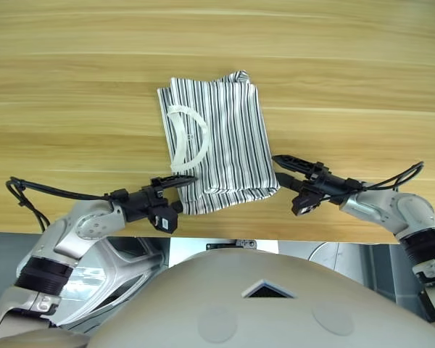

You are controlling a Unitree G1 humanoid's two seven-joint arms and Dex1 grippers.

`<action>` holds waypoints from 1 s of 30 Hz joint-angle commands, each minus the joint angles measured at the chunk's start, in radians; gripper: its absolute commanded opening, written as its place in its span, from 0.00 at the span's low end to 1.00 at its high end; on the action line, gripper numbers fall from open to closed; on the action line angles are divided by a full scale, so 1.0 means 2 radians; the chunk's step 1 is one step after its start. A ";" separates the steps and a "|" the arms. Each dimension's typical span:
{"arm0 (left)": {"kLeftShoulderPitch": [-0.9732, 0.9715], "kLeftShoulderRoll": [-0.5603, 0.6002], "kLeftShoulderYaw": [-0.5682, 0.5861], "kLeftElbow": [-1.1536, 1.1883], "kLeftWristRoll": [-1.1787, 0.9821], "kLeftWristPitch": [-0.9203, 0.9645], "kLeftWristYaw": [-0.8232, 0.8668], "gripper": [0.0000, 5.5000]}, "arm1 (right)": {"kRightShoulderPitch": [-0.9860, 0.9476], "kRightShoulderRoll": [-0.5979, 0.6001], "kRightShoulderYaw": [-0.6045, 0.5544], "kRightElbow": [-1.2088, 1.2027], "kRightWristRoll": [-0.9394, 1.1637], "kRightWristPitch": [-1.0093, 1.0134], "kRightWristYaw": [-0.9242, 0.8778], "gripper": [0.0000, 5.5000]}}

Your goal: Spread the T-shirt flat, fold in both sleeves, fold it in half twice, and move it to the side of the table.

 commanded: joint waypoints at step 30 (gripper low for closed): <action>-0.075 0.001 -0.106 0.179 0.039 -0.031 -0.003 0.16 | -0.026 0.012 0.029 0.063 0.076 -0.057 0.098 0.52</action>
